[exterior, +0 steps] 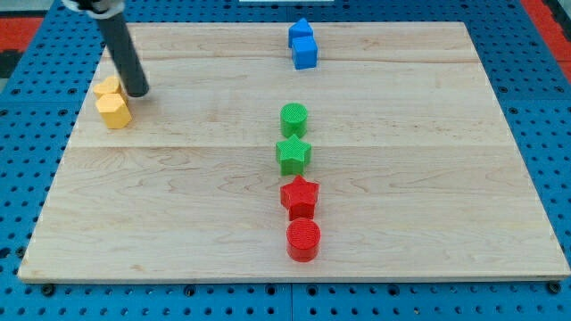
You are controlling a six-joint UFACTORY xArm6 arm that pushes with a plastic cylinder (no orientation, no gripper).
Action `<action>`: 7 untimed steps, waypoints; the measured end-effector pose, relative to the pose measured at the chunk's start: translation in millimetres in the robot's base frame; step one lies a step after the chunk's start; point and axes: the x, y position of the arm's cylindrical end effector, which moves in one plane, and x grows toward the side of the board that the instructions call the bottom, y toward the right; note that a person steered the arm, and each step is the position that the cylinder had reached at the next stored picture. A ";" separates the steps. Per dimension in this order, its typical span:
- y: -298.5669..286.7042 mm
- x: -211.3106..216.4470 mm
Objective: Push blue cube to top left
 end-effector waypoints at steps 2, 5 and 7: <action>220.3 -23.1; 142.8 -86.5; 69.0 -50.3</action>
